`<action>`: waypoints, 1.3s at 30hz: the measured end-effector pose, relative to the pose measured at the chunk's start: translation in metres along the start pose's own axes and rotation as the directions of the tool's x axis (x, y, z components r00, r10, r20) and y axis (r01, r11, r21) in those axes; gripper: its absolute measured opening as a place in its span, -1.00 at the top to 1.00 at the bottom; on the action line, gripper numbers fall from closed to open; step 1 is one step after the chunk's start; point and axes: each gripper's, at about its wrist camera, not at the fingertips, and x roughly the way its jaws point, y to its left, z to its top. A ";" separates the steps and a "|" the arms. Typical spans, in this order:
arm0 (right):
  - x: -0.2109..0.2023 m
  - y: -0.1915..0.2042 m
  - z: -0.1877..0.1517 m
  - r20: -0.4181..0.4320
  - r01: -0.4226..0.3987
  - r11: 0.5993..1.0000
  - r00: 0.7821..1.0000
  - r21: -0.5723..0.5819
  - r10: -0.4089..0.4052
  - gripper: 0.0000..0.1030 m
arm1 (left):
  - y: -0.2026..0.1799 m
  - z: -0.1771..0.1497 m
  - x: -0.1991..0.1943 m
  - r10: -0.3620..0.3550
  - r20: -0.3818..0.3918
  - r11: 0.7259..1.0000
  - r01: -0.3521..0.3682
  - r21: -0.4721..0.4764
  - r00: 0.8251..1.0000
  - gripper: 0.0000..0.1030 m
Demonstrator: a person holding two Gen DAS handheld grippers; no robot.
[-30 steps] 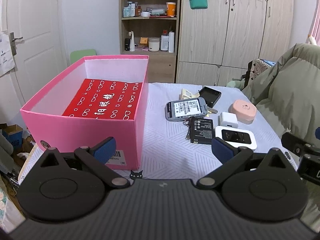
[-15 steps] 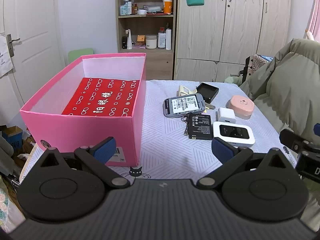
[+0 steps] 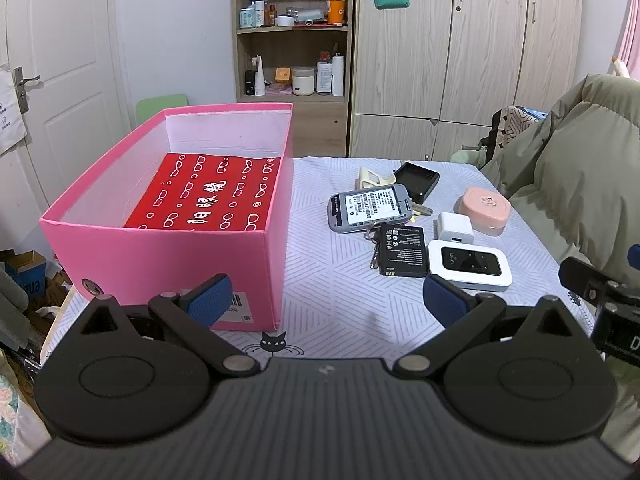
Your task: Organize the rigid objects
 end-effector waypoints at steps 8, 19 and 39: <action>0.003 0.001 0.001 -0.004 -0.003 1.000 1.000 -0.002 0.003 -0.86 | 0.003 0.000 0.001 -0.003 -0.009 1.000 0.003 0.002 1.000 -1.00; 0.002 0.003 0.014 -0.004 -0.076 0.997 0.997 0.015 0.076 -0.86 | 0.009 0.021 -0.002 -0.076 -0.111 0.995 0.083 0.063 0.991 -1.00; 0.082 0.028 0.026 -0.218 -0.155 0.987 0.963 0.039 0.160 -0.86 | 0.130 0.108 0.011 -0.046 -0.163 0.993 0.062 0.096 0.985 -1.00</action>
